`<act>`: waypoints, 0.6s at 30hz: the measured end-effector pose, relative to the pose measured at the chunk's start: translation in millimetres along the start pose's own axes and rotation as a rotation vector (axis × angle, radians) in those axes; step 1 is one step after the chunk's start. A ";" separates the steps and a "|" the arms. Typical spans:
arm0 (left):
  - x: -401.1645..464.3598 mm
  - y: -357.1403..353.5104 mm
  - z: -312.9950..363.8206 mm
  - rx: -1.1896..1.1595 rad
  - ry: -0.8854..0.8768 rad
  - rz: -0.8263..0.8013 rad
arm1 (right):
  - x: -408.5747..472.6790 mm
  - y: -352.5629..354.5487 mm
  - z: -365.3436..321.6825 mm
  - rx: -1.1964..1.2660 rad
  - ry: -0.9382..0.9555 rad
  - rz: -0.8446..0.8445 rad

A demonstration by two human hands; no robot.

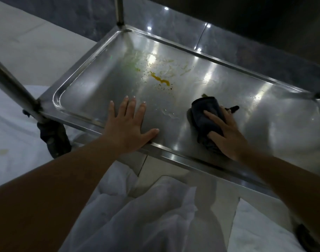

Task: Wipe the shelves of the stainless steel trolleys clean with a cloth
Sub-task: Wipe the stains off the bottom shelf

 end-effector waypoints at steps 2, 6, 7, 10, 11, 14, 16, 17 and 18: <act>0.7 0.4 0.3 -0.004 0.001 -0.008 | -2.8 -0.8 1.1 -0.071 -0.197 0.129; 3.7 -2.7 -1.3 0.008 0.008 0.003 | 17.3 -24.8 -37.6 -0.003 -0.550 0.394; 4.7 -3.4 -2.2 0.010 0.006 0.000 | 26.2 -31.9 -51.0 0.016 -0.561 0.401; 6.0 -2.4 -0.4 0.024 0.011 -0.055 | 39.5 -48.3 -85.3 -0.005 -0.404 0.361; 6.0 -0.6 0.2 0.034 0.012 -0.072 | 37.7 -52.5 -90.3 -0.045 -0.318 0.347; 3.9 11.7 -7.9 0.039 -0.047 -0.043 | 19.3 -54.8 -81.1 -0.112 -0.054 0.241; 4.0 23.5 -24.1 0.013 -0.127 0.059 | 6.1 -43.6 -62.9 -0.078 0.080 0.192; 5.2 28.2 -35.4 0.006 -0.137 0.108 | 1.4 -37.2 -53.2 -0.047 0.105 0.191; 7.3 30.9 -48.2 0.012 -0.108 0.144 | -1.6 -32.0 -44.7 -0.012 0.098 0.203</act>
Point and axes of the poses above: each hand's wrist, its own x-axis towards the middle knuckle, its own y-axis out of the back of the hand, z = x × y, the point moved 3 cm from there along x, towards the middle knuckle, and after that the axes turned 14 degrees about -z, right-handed, at the moved point
